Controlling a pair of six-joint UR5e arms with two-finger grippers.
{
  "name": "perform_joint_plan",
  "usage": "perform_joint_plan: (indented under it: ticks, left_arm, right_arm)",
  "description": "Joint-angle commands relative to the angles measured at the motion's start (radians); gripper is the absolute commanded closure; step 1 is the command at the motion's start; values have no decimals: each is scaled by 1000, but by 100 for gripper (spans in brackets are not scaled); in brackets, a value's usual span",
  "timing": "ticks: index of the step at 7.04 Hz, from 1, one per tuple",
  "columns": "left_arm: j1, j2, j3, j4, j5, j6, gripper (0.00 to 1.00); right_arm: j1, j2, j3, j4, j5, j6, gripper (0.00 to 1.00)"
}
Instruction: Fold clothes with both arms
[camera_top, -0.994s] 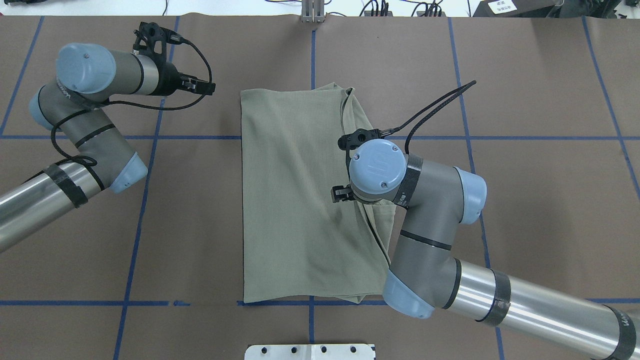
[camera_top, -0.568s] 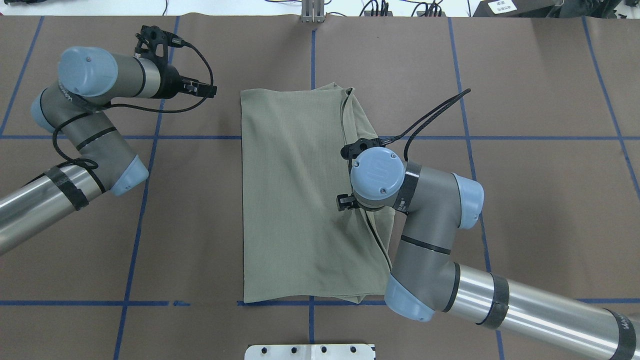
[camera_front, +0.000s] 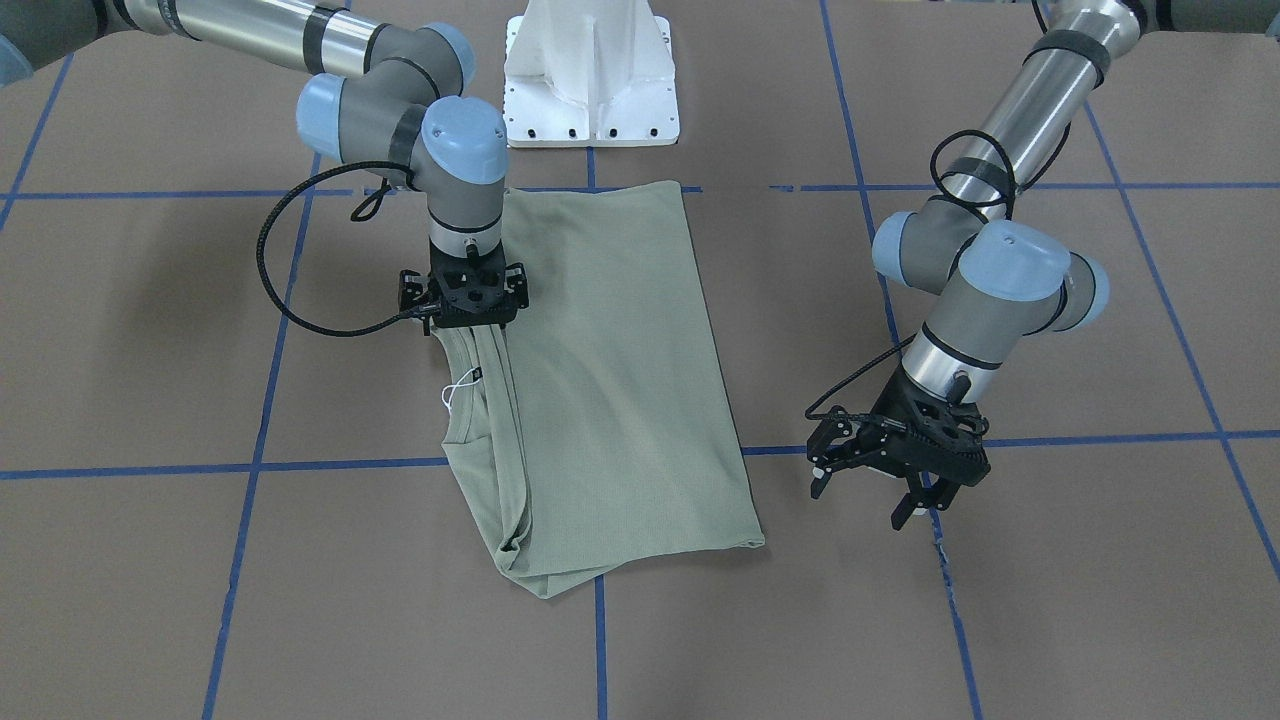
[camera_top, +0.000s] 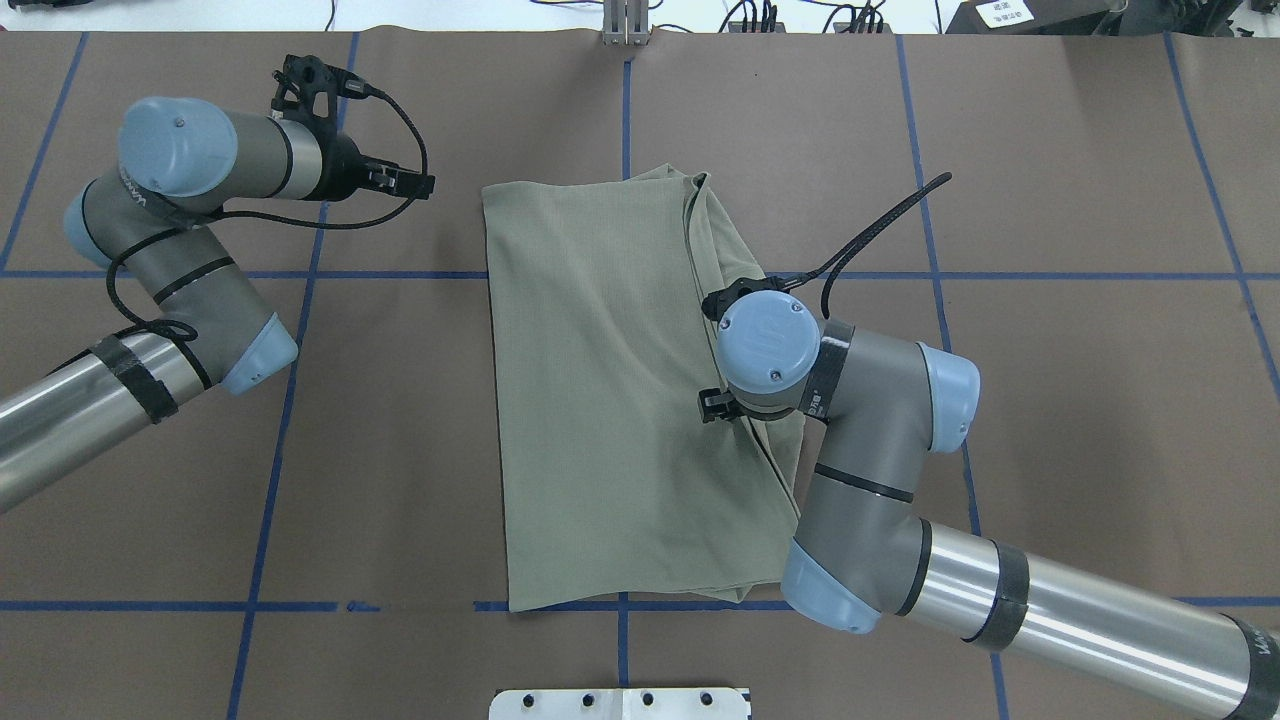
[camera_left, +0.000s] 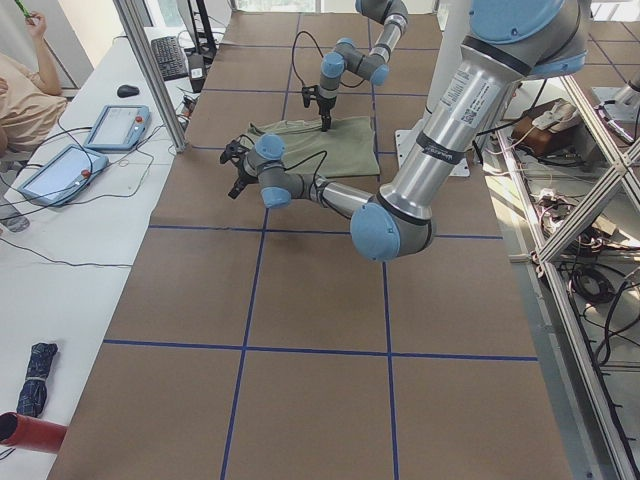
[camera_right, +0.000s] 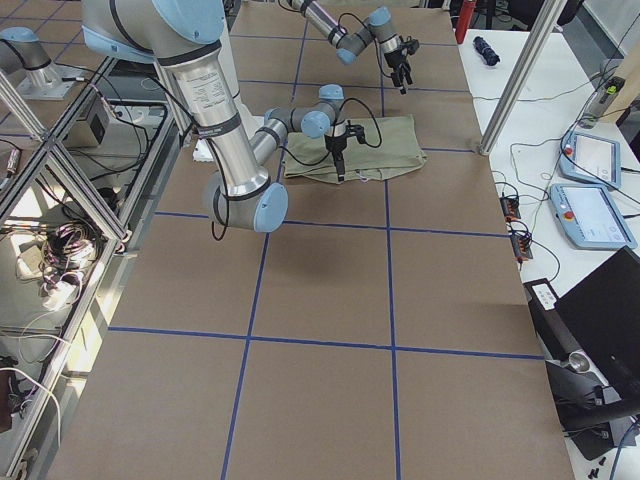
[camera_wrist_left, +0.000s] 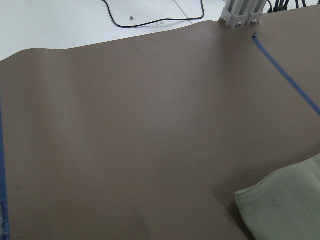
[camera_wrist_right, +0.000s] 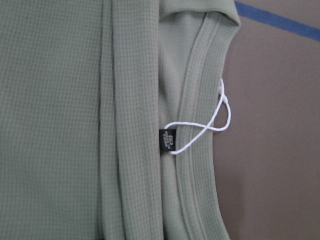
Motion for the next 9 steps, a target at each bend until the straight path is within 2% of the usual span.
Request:
perform_joint_plan:
  ticks: [1,4,6,9]
  left_arm:
    - [2,3,0,0,0,0,0]
    - [6,5,0,0,2,-2,0]
    - [6,6,0,0,2,0,0]
    - [6,5,-2,0,0,-2,0]
  right_arm:
    - [43,-2,2,-16,12,-38,0]
    - [61,-22,2,-13,17,-45,0]
    - [115,-60,4,-8,20,-125,0]
    - [184,-54,5,4,69,-166,0]
